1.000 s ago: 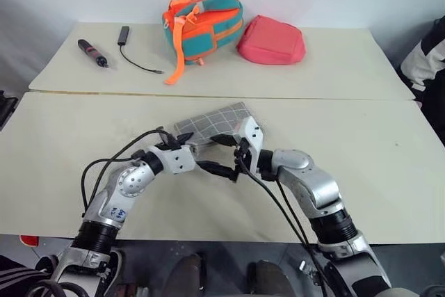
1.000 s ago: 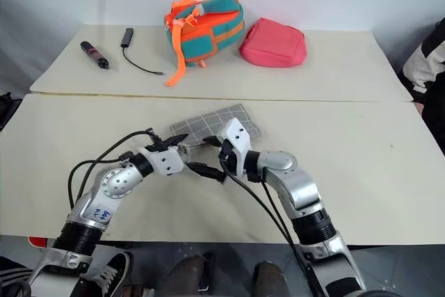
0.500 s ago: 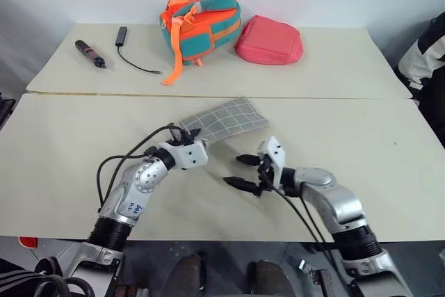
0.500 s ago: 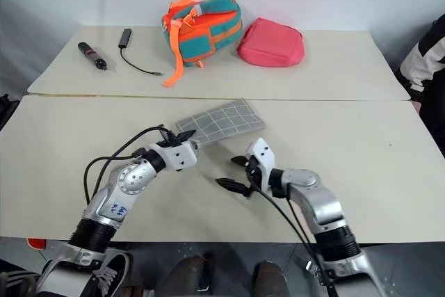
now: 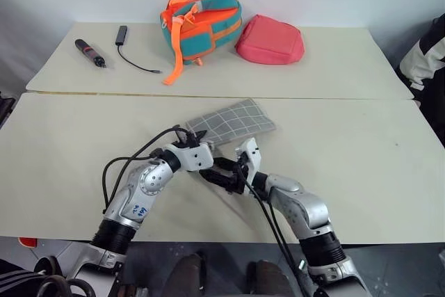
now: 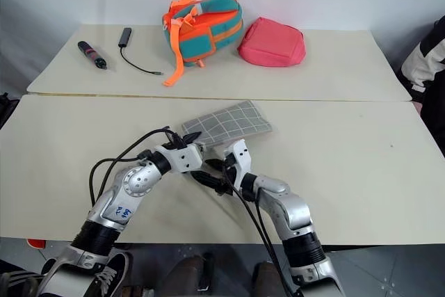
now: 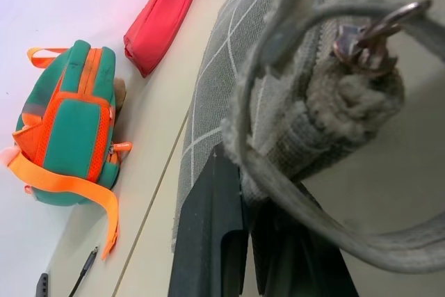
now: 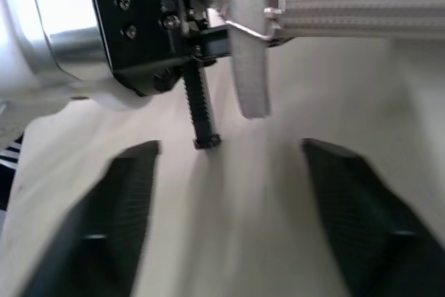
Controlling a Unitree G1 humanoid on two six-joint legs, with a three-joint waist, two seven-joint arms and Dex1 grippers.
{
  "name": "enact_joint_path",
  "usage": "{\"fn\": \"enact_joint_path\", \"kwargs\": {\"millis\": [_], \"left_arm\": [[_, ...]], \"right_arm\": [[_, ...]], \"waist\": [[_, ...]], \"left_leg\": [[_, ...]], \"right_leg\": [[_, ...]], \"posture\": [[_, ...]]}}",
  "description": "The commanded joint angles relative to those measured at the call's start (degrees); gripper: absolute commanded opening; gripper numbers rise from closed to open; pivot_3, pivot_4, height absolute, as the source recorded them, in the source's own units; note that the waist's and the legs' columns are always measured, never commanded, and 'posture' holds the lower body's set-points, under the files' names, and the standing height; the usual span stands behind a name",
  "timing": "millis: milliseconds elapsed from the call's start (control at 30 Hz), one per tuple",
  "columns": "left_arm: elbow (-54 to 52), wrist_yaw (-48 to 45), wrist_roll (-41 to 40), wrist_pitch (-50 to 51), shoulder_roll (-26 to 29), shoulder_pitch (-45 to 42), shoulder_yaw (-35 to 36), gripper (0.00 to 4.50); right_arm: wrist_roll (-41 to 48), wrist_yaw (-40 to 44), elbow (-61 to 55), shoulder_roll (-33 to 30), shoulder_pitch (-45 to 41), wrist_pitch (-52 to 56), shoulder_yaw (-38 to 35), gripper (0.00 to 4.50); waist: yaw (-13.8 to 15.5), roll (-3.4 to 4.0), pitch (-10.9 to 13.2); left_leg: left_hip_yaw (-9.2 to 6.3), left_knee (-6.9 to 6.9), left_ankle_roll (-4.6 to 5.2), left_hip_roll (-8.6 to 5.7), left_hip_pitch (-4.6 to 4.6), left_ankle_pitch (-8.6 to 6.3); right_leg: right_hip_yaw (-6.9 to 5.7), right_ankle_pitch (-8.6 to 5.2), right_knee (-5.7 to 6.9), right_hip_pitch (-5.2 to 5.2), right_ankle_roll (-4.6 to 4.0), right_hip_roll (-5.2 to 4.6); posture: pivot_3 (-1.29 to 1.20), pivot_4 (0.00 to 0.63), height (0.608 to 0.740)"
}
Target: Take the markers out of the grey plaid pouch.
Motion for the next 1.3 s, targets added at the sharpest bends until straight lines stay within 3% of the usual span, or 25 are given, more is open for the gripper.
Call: {"fn": "enact_joint_path", "kwargs": {"millis": [33, 100, 567, 733, 1067, 1300], "left_arm": [[-0.59, -0.90, 0.09, 0.01, -0.46, 1.71, -2.40, 0.00], [-0.71, -0.95, 0.00, 0.13, -0.51, 1.84, -2.40, 0.00], [-1.77, -0.85, 0.58, 0.13, -0.13, 2.52, -2.73, 0.00], [-1.90, -0.80, 0.61, 0.37, -0.02, 2.67, -2.70, 0.00], [-2.21, -0.57, 0.21, 0.12, 1.16, 3.43, -1.74, 0.00], [-0.27, 0.07, -0.19, -2.94, 4.82, 3.40, -0.13, 0.00]], "right_arm": [[1.83, -0.57, -0.27, 1.29, -1.67, -0.10, -1.35, 1.86], [2.32, -0.95, -0.12, 1.61, -1.84, 0.30, -1.77, 1.17], [5.20, -1.91, -0.41, 2.97, -1.33, 2.19, -3.30, 1.17], [6.47, -2.45, -0.34, 3.67, -1.77, 3.01, -4.00, 0.02], [7.69, 0.22, -2.38, -0.89, -0.82, 4.32, -4.36, 0.02], [15.16, 4.14, -4.82, -6.66, -0.53, 9.02, -9.92, 0.02]], "waist": [[0.01, 0.00, 0.00], [0.03, 0.00, 0.00], [-0.05, 0.00, 0.00], [-0.09, 0.00, 0.00], [-0.10, 0.00, 0.00], [-0.52, 0.00, 0.00]], "left_leg": [[0.00, 0.00, 0.02, 0.00, 0.00, -0.01], [0.00, 0.00, 0.04, 0.01, 0.00, -0.03], [0.06, 0.00, 0.14, 0.02, 0.00, -0.11], [0.06, 0.00, 0.24, 0.03, 0.00, -0.18], [0.09, -0.01, 0.31, 0.02, 0.00, -0.25], [0.12, -0.02, 0.30, 0.08, 0.00, -0.26]], "right_leg": [[0.00, 0.00, 0.00, 0.00, 0.00, -0.01], [0.00, 0.00, 0.00, -0.02, -0.01, -0.05], [-0.09, 0.01, -0.01, -0.04, -0.02, -0.23], [-0.09, 0.01, 0.00, -0.04, -0.02, -0.23], [-0.11, 0.02, -0.03, -0.05, -0.03, -0.29], [-0.11, 0.03, -0.08, -0.05, -0.05, -0.28]], "posture": [[0.00, 0.150, 0.740], [0.00, 0.150, 0.740], [0.00, 0.150, 0.740], [0.00, 0.150, 0.740], [0.00, 0.150, 0.740], [0.00, 0.150, 0.740]]}}
